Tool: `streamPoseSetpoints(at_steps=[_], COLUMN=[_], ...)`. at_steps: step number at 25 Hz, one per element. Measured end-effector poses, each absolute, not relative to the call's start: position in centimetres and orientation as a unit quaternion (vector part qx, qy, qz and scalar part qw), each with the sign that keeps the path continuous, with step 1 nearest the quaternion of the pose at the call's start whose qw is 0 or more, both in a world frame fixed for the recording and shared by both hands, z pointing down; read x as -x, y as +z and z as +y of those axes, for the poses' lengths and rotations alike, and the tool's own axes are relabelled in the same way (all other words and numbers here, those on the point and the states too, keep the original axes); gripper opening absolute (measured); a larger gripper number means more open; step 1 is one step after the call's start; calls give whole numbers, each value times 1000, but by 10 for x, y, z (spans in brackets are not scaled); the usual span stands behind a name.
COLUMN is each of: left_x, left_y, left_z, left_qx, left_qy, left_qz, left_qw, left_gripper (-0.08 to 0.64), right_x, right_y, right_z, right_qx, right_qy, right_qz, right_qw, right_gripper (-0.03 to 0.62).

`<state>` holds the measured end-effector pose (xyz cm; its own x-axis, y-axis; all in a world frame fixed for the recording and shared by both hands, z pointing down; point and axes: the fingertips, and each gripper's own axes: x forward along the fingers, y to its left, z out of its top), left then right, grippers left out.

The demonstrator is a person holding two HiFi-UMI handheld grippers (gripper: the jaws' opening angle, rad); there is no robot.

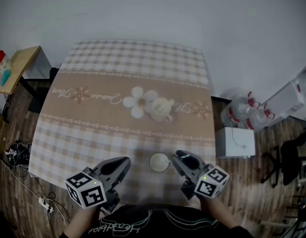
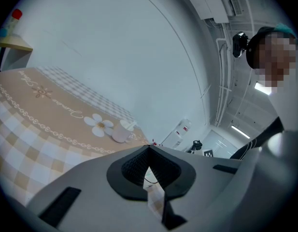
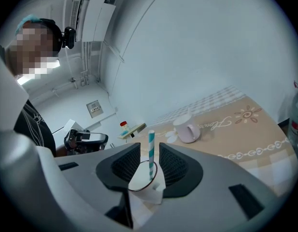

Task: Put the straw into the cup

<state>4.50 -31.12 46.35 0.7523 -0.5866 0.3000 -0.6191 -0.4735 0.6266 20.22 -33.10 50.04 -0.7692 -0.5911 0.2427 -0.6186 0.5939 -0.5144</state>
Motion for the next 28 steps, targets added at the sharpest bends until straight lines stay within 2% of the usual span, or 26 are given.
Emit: streamPoseSetpoints(at_steps=[4, 11, 16, 19, 22, 28], left_x=[-43, -50, -49, -47, -43, -30], left_y=[459, 433, 411, 396, 382, 355], left_z=[-305, -287, -261, -242, -221, -174], left_qx=[-859, -879, -892, -902, -910, -923], left_qy=[19, 14, 10, 10, 8, 1], left_qz=[-349, -323, -302, -287, -278, -264], left_qw=[373, 350, 336, 323, 307, 280], left_gripper=[-3, -3, -3, -3, -3, -3], right_x=[-213, -248, -243, -232, -212, -169], right_y=[482, 434, 406, 392, 380, 354], right_z=[-333, -317, -283, -258, -231, -177], right_qx=[-364, -448, -454, -450, -427, -387], right_qy=[288, 268, 253, 250, 254, 238], right_qz=[-886, -851, -851, -853, -863, -888], right_qw=[-8, -58, -75, -85, -85, -70], right_gripper=[146, 146, 143, 120, 67, 37])
